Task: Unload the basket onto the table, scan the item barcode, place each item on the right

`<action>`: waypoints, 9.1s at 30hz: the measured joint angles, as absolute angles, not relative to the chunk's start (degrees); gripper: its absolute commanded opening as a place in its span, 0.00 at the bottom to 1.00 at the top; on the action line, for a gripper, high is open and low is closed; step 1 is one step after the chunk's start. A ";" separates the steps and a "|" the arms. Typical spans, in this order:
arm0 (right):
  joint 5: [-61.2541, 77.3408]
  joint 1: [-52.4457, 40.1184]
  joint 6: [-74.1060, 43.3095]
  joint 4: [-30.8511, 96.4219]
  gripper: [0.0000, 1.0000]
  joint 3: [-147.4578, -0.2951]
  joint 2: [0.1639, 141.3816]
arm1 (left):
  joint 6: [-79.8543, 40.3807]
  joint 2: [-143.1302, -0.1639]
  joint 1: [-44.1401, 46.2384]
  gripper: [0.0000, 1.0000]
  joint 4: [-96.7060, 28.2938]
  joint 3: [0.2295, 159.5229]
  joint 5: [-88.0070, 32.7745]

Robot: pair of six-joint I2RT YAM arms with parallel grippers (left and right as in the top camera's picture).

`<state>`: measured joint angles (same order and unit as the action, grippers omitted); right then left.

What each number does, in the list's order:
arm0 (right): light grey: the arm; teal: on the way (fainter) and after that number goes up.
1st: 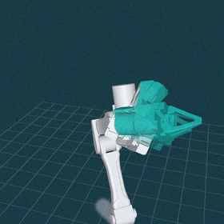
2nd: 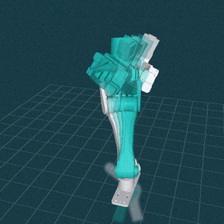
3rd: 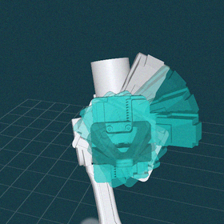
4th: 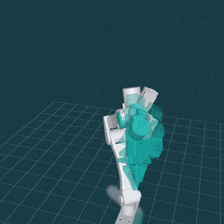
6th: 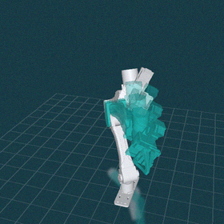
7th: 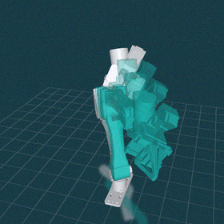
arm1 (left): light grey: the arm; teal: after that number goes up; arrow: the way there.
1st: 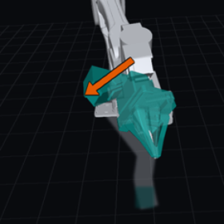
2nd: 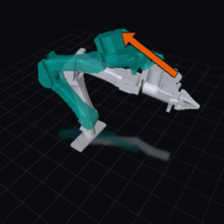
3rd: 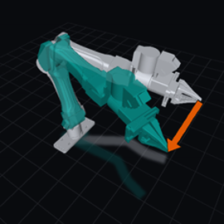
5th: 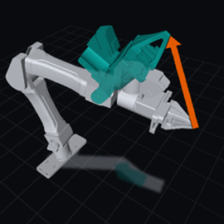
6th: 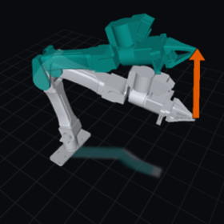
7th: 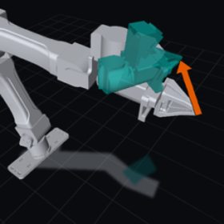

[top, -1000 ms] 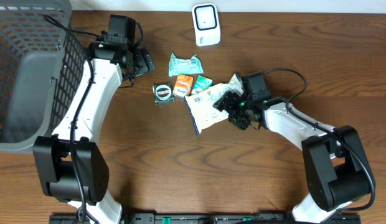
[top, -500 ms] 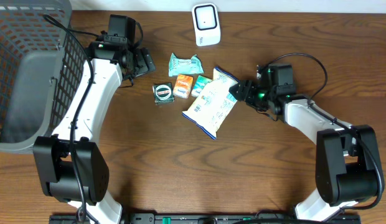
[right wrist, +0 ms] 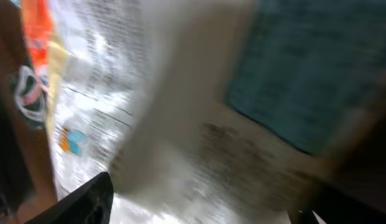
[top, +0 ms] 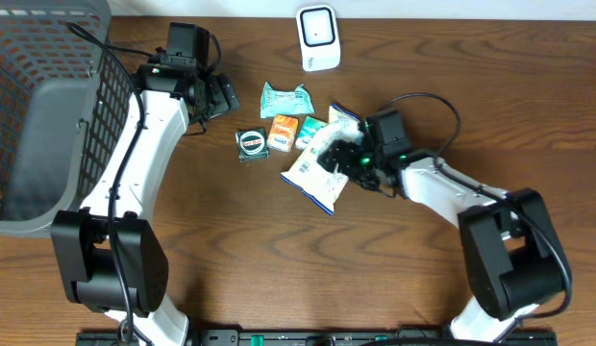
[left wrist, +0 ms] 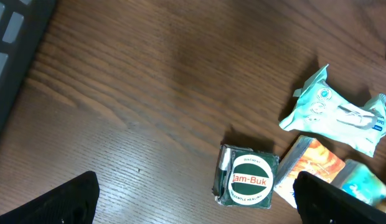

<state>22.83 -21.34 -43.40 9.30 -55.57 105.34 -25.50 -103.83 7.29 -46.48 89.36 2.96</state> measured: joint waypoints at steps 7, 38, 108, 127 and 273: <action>26.26 -20.75 -45.98 -0.69 0.08 -58.17 112.88 | -25.50 -103.83 7.29 0.98 -46.46 89.36 2.96; 42.06 -10.57 -28.38 -18.46 0.01 -56.93 83.72 | -25.50 -103.83 7.29 0.98 -46.46 89.36 2.98; -51.22 -36.21 10.81 16.27 0.48 -66.65 110.37 | -25.50 -103.83 7.29 0.98 -46.48 89.36 2.96; -1.43 -15.64 1.83 37.89 0.81 -86.08 107.74 | -25.50 -103.83 7.29 0.98 -46.48 89.36 2.96; -5.80 -23.77 -21.65 25.98 0.36 -92.03 126.50 | -25.50 -103.83 7.29 0.98 -46.46 89.36 2.98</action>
